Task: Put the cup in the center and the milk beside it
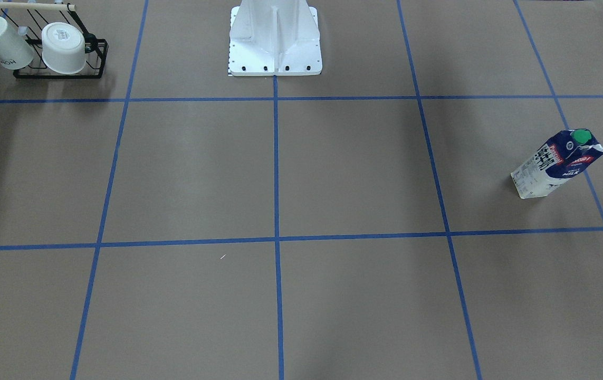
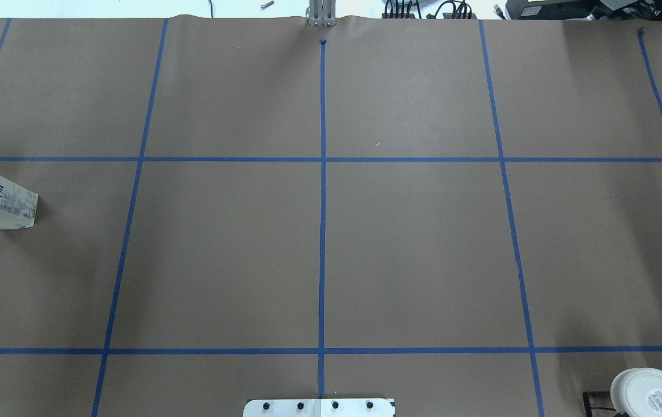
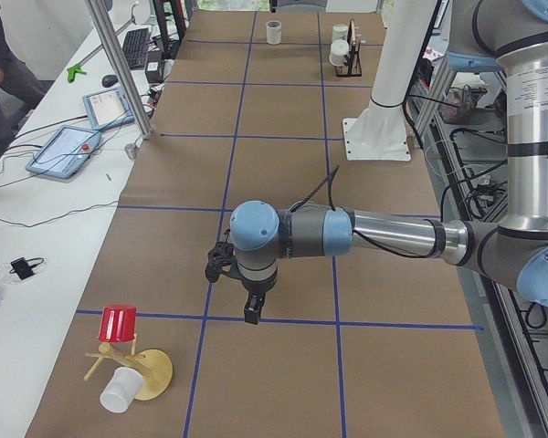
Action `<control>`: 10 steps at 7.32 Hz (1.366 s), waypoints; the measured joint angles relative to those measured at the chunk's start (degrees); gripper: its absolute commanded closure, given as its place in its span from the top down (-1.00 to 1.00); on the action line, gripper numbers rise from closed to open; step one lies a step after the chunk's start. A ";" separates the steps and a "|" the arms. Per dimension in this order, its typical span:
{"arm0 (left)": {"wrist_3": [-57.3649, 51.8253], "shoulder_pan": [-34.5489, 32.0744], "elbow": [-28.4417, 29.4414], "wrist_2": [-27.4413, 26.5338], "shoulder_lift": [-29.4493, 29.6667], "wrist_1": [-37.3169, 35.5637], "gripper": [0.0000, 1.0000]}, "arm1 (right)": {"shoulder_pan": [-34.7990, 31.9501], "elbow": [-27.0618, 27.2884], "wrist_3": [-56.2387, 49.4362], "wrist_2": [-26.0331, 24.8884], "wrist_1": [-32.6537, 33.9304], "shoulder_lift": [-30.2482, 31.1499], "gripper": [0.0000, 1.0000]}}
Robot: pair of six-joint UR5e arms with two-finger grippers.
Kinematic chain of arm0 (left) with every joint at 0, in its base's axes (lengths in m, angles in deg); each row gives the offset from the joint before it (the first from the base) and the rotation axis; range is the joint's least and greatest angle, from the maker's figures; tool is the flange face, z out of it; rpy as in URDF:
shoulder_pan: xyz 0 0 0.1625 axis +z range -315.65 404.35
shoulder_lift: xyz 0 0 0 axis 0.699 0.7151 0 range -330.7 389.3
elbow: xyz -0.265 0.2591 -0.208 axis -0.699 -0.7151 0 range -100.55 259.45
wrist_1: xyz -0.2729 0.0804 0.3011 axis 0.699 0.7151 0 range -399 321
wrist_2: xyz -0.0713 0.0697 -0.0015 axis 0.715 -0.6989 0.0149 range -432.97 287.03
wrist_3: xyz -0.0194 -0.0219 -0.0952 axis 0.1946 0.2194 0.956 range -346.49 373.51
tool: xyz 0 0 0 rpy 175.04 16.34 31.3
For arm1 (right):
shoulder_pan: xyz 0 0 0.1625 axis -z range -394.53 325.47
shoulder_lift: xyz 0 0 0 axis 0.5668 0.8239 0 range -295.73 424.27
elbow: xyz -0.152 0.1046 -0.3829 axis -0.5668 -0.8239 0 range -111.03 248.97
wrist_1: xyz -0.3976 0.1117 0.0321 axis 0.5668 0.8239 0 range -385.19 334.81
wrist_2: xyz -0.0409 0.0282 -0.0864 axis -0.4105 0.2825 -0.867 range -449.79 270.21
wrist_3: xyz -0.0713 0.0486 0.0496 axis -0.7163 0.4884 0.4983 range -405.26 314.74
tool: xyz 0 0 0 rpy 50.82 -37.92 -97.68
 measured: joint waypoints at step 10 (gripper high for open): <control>1.07 -0.32 -2.15 -0.06 2.07 18.96 0.98 | -0.07 1.87 -0.36 -0.24 -2.87 -2.41 1.00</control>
